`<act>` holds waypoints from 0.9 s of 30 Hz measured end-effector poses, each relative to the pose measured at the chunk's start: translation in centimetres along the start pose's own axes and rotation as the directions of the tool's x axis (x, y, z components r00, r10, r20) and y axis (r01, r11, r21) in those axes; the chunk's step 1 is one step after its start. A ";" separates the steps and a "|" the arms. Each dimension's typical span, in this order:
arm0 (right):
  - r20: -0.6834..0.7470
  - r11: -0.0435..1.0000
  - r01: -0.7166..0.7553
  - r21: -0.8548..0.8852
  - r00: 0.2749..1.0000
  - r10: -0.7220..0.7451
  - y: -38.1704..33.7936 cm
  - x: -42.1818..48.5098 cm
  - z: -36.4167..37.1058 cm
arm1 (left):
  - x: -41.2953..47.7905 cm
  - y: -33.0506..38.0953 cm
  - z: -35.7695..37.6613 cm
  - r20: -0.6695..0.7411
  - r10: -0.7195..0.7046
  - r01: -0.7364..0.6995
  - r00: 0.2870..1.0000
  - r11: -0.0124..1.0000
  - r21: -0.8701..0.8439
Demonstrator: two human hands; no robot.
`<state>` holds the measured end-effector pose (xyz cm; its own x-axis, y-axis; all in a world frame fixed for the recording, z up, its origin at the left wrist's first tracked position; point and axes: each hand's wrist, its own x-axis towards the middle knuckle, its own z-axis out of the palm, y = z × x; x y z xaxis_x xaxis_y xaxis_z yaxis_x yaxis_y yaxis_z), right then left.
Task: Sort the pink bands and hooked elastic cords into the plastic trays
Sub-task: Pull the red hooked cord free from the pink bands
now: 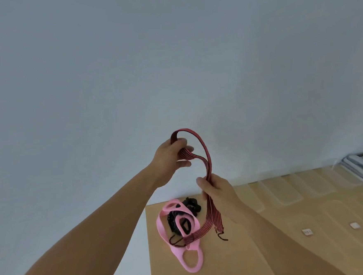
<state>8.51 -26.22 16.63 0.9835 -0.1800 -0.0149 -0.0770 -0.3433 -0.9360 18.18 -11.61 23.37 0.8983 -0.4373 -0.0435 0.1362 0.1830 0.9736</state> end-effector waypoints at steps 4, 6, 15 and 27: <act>-0.138 0.988 -0.009 0.153 0.990 0.030 -2.8 0.4 -1.5 | -1.5 -5.4 -0.7 0.219 -0.254 0.237 0.942 0.966 0.100; -0.146 0.964 -0.040 0.262 0.986 0.080 -4.2 0.5 -2.2 | -2.5 -7.6 -0.3 0.446 -0.325 0.298 0.834 0.945 0.133; -0.350 0.872 -0.107 0.478 0.887 0.301 -3.4 -1.0 -8.4 | -3.2 -6.9 2.9 0.263 -0.027 -0.054 0.964 0.954 0.296; -0.165 0.840 -0.471 0.270 0.837 0.522 3.0 -9.2 -18.8 | -4.1 -5.7 20.8 0.184 0.155 -0.186 0.971 0.969 0.163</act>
<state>-3.88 -42.90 20.60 0.7560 -0.4817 -0.4432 -0.4835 0.0454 -0.8742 5.02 -29.17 22.63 0.8161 -0.5581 0.1501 -0.1027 0.1155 0.9880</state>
